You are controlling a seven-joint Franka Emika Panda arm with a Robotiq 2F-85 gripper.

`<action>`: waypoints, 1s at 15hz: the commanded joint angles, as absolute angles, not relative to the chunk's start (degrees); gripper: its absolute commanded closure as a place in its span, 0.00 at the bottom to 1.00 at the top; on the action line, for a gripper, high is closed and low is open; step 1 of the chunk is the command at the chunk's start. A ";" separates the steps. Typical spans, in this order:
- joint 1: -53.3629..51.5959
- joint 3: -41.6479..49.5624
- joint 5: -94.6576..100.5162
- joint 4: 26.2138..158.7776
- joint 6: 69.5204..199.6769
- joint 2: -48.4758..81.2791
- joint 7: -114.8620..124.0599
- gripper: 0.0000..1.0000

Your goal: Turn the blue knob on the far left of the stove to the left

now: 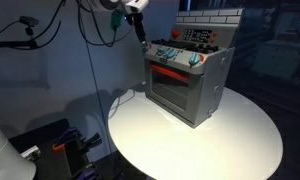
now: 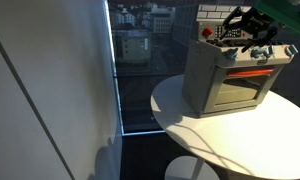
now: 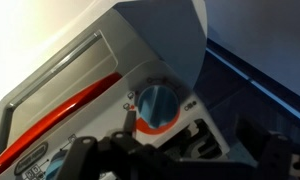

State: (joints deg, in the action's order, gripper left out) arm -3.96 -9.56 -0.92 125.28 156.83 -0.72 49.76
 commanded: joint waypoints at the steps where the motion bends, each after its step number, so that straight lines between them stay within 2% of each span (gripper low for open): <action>1: -5.13 -8.70 -2.56 125.48 158.91 -0.33 50.94 0.00; 6: -4.75 -9.35 -3.99 125.68 160.74 0.30 51.16 0.00; 8: -4.78 -9.34 -4.07 125.81 161.32 0.35 51.20 0.11; 9: -4.77 -9.33 -4.10 125.87 161.55 0.37 51.21 0.21; 10: -4.76 -9.33 -4.25 126.00 161.65 0.30 51.14 0.18; 11: -4.71 -9.31 -4.42 126.11 161.68 0.23 51.02 0.25; 12: -4.68 -9.33 -4.50 126.19 161.78 0.19 51.03 0.23; 15: -4.62 -9.28 -4.91 126.50 161.85 -0.05 50.90 0.28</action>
